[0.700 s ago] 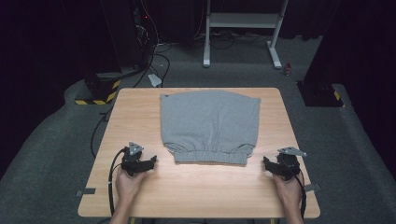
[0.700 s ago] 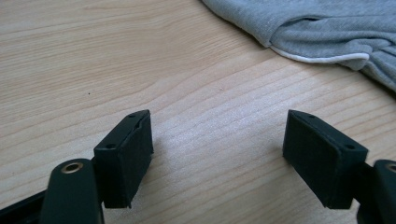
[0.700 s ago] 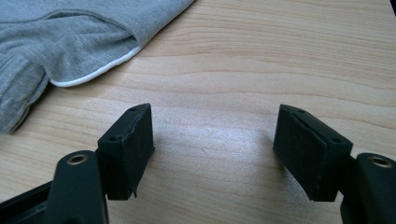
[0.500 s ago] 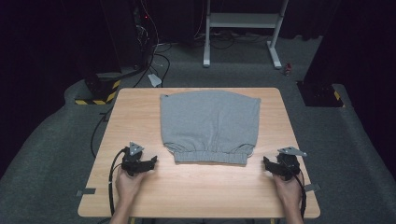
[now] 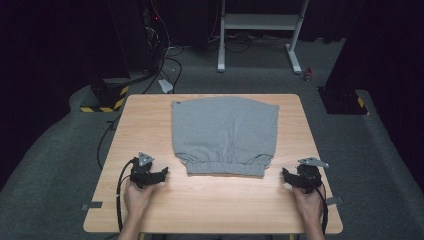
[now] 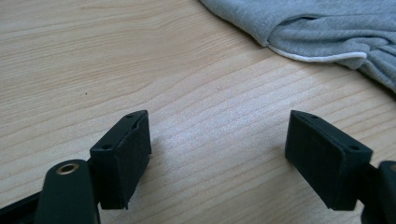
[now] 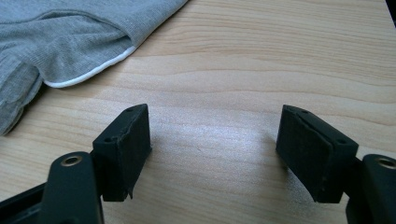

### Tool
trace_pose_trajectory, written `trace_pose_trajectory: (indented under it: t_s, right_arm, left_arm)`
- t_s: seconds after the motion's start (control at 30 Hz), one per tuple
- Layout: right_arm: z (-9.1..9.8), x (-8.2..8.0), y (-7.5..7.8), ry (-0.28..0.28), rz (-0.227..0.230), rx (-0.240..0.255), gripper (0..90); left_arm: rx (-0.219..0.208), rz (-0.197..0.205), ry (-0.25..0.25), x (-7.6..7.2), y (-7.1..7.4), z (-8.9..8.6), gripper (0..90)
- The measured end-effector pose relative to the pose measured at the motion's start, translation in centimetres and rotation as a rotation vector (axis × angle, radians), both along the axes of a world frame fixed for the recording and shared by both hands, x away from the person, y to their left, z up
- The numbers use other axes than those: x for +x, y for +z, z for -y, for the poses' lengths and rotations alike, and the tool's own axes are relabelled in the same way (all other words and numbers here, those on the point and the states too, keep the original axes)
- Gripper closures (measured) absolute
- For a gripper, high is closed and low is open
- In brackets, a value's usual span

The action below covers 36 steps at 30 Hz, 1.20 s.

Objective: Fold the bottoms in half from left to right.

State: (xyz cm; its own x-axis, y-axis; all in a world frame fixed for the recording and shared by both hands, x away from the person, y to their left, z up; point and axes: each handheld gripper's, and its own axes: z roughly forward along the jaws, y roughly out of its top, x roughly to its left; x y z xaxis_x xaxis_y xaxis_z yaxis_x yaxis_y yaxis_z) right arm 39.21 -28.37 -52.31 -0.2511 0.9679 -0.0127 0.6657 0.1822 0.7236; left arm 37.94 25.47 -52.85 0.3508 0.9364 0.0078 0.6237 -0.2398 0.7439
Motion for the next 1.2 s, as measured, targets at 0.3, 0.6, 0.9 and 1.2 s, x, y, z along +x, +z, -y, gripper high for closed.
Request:
trace_pose_trajectory:
  t_s: [0.3,0.6,0.9,1.2]
  right_arm:
    - [0.04,-0.04,0.01,-0.01,-0.005,0.003,24.6]
    - [0.42,-0.13,0.01,-0.031,-0.007,0.005,23.8]
    - [0.42,-0.19,0.04,-0.025,-0.005,-0.002,24.5]
    - [0.61,-0.52,0.28,-0.027,0.007,0.018,39.3]
  left_arm:
    - [0.0,-0.001,0.0,-0.01,0.01,0.0,22.6]
    - [-0.001,-0.008,0.031,-0.27,0.02,0.01,20.3]
    - [-0.005,-0.006,0.048,-0.29,0.01,0.14,20.9]
    - [0.008,-0.028,0.061,-0.24,0.47,0.61,23.5]
